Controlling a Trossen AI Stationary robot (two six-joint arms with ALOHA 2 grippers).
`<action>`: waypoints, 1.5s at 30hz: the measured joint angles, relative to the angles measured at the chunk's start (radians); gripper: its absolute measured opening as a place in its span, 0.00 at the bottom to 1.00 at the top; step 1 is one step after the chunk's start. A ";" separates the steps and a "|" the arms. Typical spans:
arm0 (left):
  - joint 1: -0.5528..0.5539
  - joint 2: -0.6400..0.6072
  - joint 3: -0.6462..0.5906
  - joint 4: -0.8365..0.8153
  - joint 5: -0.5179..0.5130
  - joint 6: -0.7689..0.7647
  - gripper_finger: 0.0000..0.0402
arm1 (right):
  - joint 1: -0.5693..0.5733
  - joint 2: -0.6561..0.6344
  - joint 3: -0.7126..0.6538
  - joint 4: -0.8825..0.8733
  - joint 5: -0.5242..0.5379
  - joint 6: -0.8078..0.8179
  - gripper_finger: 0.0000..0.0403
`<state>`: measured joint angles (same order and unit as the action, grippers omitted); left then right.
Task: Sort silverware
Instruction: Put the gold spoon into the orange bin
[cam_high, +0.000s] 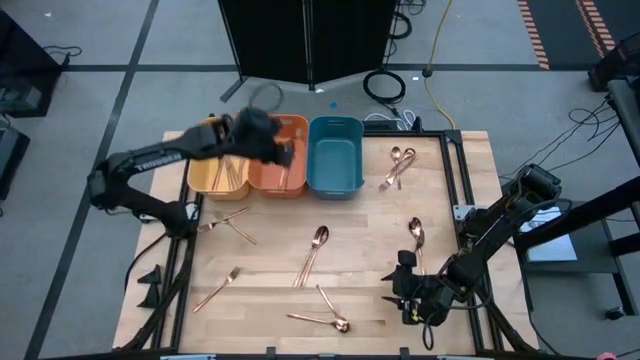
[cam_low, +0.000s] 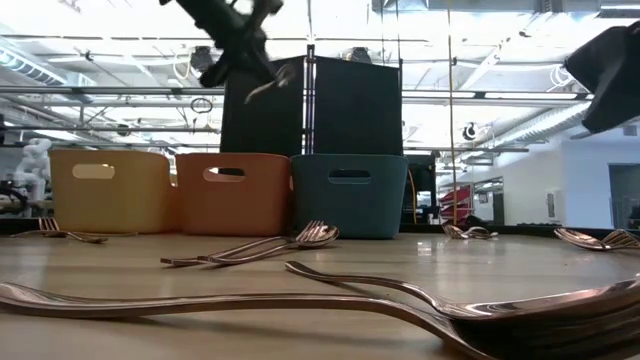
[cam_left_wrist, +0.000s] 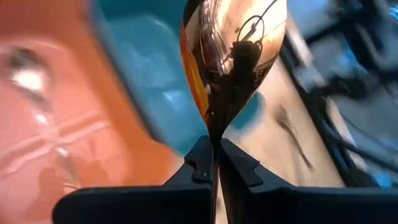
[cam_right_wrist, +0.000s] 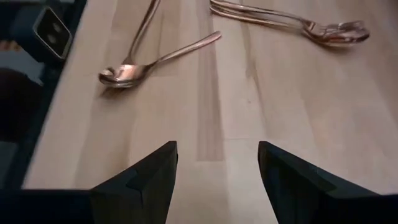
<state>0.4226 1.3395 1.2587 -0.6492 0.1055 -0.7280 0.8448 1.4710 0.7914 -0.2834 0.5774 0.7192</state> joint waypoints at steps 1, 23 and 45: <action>0.043 0.001 0.004 -0.007 0.003 0.002 0.01 | -0.006 0.000 0.000 0.000 0.001 -0.026 0.53; 0.342 0.403 0.004 -0.015 0.228 0.142 0.02 | -0.208 -0.051 0.000 -0.013 -0.003 -0.200 0.53; 0.355 0.394 0.279 -0.143 0.172 0.365 0.25 | -0.304 -0.144 0.002 -0.095 -0.004 -0.305 0.53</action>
<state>0.7778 1.7338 1.5379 -0.7920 0.2773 -0.3632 0.5407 1.3272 0.7929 -0.3784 0.5732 0.4138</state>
